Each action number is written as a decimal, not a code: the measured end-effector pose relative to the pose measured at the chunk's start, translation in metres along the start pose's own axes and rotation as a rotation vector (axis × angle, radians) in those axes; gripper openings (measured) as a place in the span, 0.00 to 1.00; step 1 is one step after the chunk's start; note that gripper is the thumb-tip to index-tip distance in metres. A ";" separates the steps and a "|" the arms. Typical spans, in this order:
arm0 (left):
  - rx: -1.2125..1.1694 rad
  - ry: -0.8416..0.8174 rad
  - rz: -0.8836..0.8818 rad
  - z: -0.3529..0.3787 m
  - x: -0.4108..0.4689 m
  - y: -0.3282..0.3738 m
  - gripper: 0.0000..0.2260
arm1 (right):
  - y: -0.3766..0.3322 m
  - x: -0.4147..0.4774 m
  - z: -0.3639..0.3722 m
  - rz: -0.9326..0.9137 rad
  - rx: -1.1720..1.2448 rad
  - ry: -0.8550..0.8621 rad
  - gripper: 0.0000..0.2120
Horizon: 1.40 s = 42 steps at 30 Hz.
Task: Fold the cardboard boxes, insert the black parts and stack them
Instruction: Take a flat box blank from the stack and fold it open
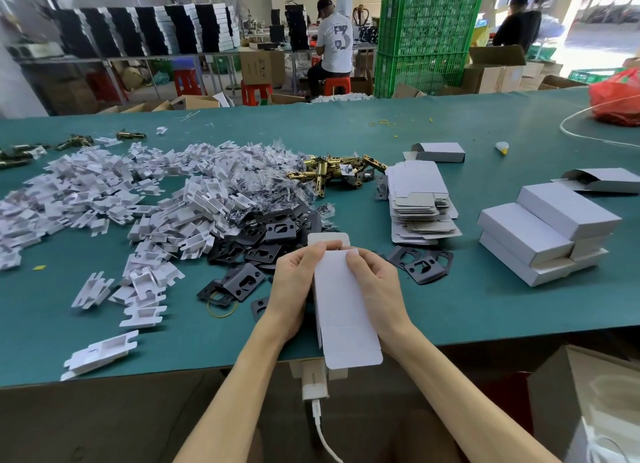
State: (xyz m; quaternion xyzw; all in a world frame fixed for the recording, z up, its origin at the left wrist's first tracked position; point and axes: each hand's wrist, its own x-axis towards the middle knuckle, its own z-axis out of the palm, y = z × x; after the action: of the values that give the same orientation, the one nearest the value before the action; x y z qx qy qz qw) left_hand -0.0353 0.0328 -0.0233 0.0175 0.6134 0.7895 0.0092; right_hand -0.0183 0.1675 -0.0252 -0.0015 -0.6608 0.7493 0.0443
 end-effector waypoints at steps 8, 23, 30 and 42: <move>-0.015 -0.034 0.026 -0.003 0.002 -0.002 0.16 | -0.002 -0.002 0.000 0.008 0.039 -0.020 0.08; -0.139 0.256 0.260 -0.014 0.017 -0.008 0.18 | -0.009 0.000 -0.005 0.137 0.135 -0.249 0.25; -0.153 0.644 0.380 -0.026 0.026 -0.008 0.10 | -0.004 0.003 -0.003 0.166 0.232 -0.263 0.20; -0.036 0.360 0.308 -0.013 0.015 -0.003 0.13 | -0.008 0.008 -0.006 0.155 0.507 0.230 0.16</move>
State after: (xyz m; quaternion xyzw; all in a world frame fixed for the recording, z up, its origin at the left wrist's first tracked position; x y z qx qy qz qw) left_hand -0.0508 0.0213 -0.0293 -0.0306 0.5809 0.7829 -0.2206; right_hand -0.0259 0.1753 -0.0179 -0.1257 -0.4410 0.8866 0.0607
